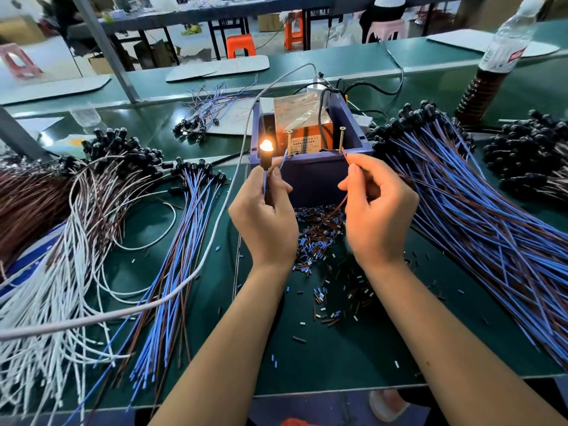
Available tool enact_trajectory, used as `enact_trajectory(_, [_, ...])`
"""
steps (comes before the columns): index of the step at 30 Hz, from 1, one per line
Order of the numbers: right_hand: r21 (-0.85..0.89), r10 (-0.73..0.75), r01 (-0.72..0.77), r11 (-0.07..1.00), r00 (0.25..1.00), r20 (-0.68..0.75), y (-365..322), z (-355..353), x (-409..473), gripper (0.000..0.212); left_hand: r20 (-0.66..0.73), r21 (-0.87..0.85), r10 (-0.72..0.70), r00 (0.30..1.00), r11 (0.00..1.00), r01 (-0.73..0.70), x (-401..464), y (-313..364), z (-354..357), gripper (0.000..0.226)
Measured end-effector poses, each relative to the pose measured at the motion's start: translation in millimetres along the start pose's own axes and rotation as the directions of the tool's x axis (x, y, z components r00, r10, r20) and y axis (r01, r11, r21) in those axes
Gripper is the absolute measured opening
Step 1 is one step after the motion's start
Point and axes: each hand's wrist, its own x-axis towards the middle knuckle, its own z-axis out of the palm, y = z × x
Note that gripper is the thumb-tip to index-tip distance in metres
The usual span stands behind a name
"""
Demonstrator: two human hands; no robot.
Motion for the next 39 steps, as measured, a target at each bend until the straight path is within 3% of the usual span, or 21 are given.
enact_trajectory(7, [0.016, 0.037, -0.037, 0.999, 0.999, 0.019, -1, -3, -1, 0.021, -0.014, 0.015, 0.008, 1.000, 1.000, -0.007, 1, 2, -2, 0.024])
enact_trajectory(13, [0.033, 0.106, -0.105, 0.994, 0.994, -0.007, -5, -16, -3, 0.018, -0.013, -0.072, -0.022, 1.000, 0.997, 0.021, -4, 19, 0, 0.017])
enact_trajectory(17, [0.060, 0.165, -0.163, 0.985, 0.986, -0.036, -4, -36, 1, 0.017, 0.172, -0.122, -0.074, 0.982, 0.988, 0.096, -13, 55, 21, 0.020])
enact_trajectory(21, [0.017, 0.242, -0.242, 0.970, 0.962, -0.127, 2, -75, 14, 0.017, 0.416, -0.137, -0.045, 0.908, 0.984, 0.112, -15, 100, 57, 0.017])
enact_trajectory(23, [-0.078, 0.196, -0.218, 0.973, 0.955, -0.221, 2, -97, 22, 0.022, 0.510, -0.056, -0.034, 0.859, 0.996, 0.073, -12, 123, 80, 0.025])
enact_trajectory(25, [-0.222, 0.015, -0.077, 0.972, 0.963, -0.270, -2, -115, 31, 0.026, 0.576, 0.037, -0.063, 0.815, 0.998, 0.051, -8, 143, 101, 0.035])
enact_trajectory(28, [-0.480, -0.259, 0.187, 0.857, 0.962, -0.088, -3, -133, 46, 0.029, 0.631, 0.038, -0.139, 0.763, 0.988, 0.148, -5, 172, 125, 0.034])
enact_trajectory(30, [-0.477, -0.176, 0.171, 0.862, 0.984, 0.034, -2, -133, 55, 0.029, 0.645, -0.042, -0.167, 0.746, 0.967, 0.252, -2, 186, 134, 0.035])
enact_trajectory(33, [-0.314, -0.006, 0.046, 0.948, 0.992, 0.128, -4, -137, 60, 0.035, 0.711, -0.167, -0.183, 0.679, 0.894, 0.416, 4, 200, 141, 0.035])
enact_trajectory(36, [-0.342, -0.033, 0.058, 0.938, 0.996, 0.077, -4, -151, 67, 0.028, 0.744, -0.312, -0.245, 0.622, 0.695, 0.647, 11, 200, 147, 0.034])
enact_trajectory(39, [-0.440, -0.087, 0.117, 0.890, 0.992, 0.086, -5, -164, 72, 0.027, 0.716, -0.388, -0.364, 0.596, 0.503, 0.773, 18, 196, 154, 0.034])
